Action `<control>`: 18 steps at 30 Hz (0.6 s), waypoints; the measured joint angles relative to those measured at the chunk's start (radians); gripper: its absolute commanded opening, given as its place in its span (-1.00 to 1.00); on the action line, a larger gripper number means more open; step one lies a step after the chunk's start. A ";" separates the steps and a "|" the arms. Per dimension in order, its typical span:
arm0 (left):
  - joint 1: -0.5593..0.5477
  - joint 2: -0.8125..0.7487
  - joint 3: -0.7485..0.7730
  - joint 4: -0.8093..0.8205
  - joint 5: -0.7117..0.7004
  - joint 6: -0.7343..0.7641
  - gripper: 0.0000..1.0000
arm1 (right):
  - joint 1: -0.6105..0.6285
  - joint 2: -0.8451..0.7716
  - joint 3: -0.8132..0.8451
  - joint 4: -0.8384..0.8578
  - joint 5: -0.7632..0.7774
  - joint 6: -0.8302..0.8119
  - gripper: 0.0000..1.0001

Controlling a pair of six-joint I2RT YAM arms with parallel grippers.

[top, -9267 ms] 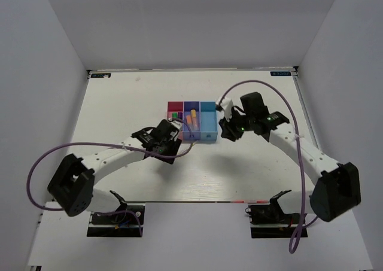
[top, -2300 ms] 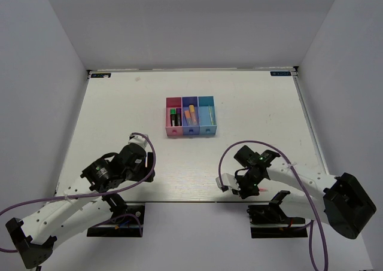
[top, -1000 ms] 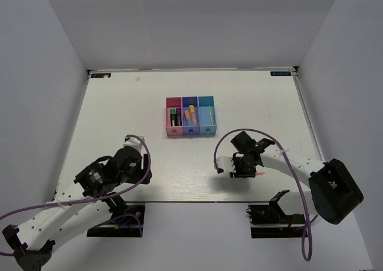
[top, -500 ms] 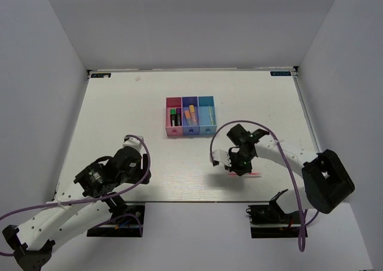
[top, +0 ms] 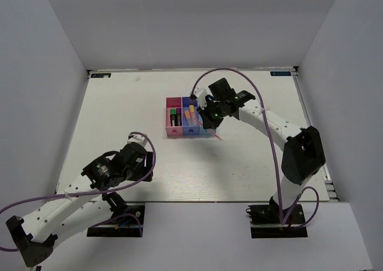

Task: Sort the stationery into containers
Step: Place the stationery into the container

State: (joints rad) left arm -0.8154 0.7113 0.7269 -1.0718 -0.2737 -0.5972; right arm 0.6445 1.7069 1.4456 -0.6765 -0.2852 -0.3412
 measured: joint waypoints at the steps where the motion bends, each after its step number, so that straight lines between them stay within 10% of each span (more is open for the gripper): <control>1: 0.000 0.002 0.002 0.003 0.000 -0.002 0.54 | -0.005 0.013 0.005 0.035 0.020 0.046 -1.00; 18: 0.000 0.048 0.004 0.010 -0.004 -0.021 0.54 | -0.187 0.166 0.121 0.371 0.192 0.661 -1.00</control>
State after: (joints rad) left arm -0.8154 0.7589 0.7307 -1.0622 -0.2779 -0.6182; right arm 0.4572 1.8729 1.5669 -0.3058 -0.0937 0.3195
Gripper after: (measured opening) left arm 0.772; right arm 0.026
